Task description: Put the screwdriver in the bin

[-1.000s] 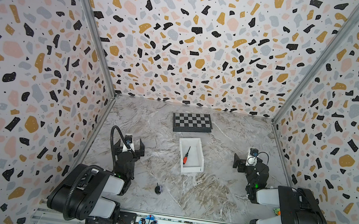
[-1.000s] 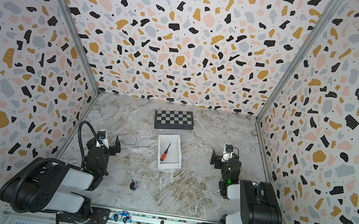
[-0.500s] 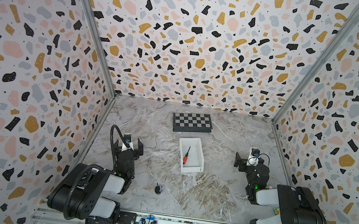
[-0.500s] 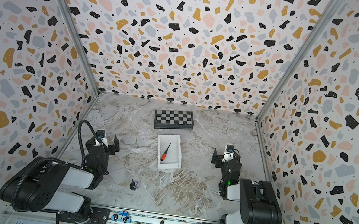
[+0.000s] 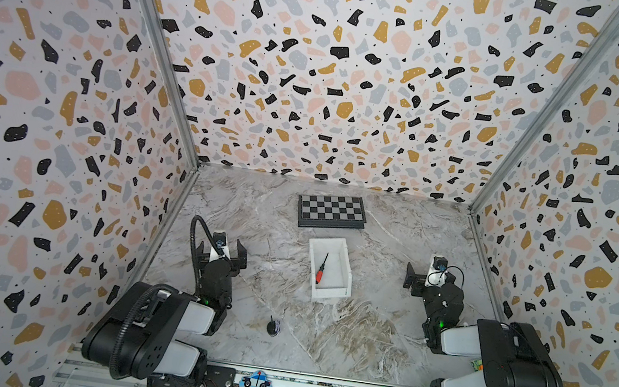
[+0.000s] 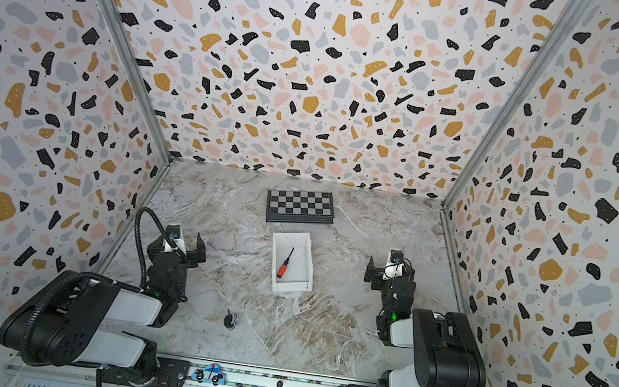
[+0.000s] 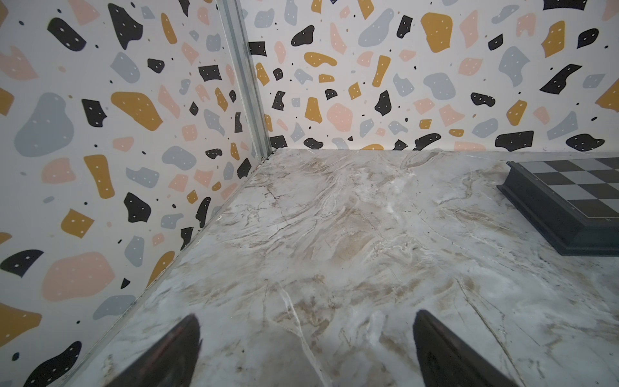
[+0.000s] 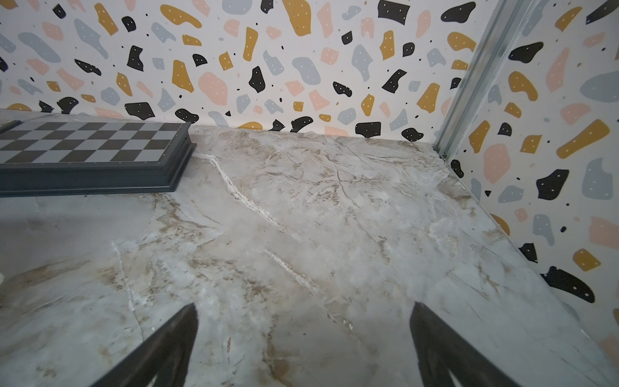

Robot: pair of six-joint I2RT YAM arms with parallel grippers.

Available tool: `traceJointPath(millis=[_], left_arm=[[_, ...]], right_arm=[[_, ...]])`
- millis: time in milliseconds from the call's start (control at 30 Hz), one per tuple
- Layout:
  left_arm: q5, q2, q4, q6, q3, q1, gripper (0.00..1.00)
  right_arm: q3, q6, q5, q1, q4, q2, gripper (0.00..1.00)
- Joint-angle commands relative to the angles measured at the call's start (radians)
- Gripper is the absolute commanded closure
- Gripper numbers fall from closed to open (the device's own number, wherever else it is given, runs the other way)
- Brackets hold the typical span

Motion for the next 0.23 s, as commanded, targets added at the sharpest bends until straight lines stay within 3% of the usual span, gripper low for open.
traceJointPath(millis=[0, 200], left_arm=[[-0.012, 0.001, 0.04, -0.008, 0.021, 0.004, 0.0], [-0.01, 0.0, 0.04, -0.007, 0.021, 0.004, 0.0]], right_arm=[[-0.001, -0.014, 0.009, 0.006, 0.02, -0.014, 0.01], [0.003, -0.007, -0.037, -0.016, 0.01, -0.015, 0.01]])
